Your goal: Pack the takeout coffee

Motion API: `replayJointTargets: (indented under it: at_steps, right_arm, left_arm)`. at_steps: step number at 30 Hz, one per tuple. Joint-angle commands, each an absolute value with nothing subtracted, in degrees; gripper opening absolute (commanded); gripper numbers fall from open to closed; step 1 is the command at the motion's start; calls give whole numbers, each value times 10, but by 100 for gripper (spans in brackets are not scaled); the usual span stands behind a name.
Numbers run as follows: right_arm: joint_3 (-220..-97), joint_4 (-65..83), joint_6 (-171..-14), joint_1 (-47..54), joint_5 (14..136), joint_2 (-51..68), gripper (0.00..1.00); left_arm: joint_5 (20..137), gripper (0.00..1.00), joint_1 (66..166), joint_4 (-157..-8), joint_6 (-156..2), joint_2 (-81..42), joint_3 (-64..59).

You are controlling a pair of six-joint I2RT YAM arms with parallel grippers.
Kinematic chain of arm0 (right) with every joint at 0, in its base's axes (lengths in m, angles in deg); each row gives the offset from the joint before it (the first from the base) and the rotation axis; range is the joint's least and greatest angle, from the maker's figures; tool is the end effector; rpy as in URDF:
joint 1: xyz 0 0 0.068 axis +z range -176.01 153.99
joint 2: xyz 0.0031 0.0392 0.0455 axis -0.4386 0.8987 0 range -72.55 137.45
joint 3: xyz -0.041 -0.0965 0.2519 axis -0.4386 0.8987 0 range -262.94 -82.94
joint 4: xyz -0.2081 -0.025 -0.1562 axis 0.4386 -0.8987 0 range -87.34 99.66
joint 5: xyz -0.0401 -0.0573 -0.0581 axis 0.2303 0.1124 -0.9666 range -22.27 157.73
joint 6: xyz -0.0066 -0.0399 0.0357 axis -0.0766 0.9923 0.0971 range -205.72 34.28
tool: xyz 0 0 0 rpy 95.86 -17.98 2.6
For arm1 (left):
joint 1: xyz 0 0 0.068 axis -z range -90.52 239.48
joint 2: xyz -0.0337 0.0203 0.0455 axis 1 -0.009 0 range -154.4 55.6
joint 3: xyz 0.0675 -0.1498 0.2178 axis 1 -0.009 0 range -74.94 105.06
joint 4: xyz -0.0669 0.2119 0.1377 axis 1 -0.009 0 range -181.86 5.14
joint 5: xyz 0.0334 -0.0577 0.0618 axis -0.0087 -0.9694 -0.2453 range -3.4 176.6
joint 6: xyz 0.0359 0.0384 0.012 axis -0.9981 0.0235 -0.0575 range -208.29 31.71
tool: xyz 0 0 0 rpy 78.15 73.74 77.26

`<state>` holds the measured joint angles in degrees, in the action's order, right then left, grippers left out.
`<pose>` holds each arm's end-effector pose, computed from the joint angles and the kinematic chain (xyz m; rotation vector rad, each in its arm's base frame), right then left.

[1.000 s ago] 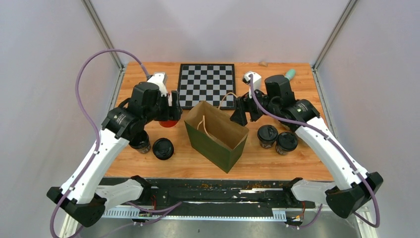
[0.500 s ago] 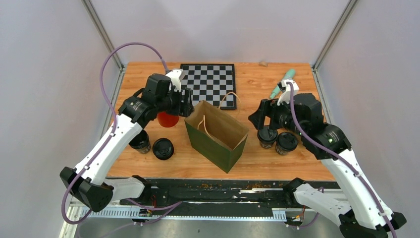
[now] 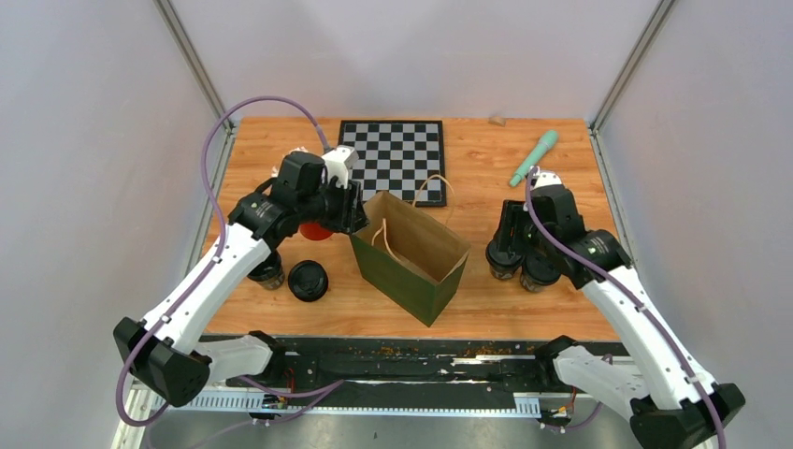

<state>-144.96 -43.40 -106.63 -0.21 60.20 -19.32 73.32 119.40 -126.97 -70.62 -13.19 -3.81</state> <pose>0.1578 0.0712 0.3454 -0.0351 2.3486 0.2508 0.2128 -0.1320 0.3600 0.3761 2.3100 -0.6909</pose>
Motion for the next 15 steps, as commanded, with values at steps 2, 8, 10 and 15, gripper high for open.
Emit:
replayJointTargets:
  at_steps: [2, 8, 10, 15]
  right_arm:
    - [-1404, -391, -1055, -55, 610, -168, 54]
    - [-1368, -367, -1038, -96, 606, -157, 52]
    - [-1361, -357, -1034, -107, 610, -152, 51]
    - [-1347, -326, -1026, -125, 639, -133, 48]
  left_arm:
    - [710, 51, 1192, -1252, -696, -84, -51]
    - [684, 49, 1192, -1254, -684, -67, -64]
    - [684, 49, 1192, -1255, -682, -63, -65]
    - [683, 50, 1192, -1254, -679, -52, -64]
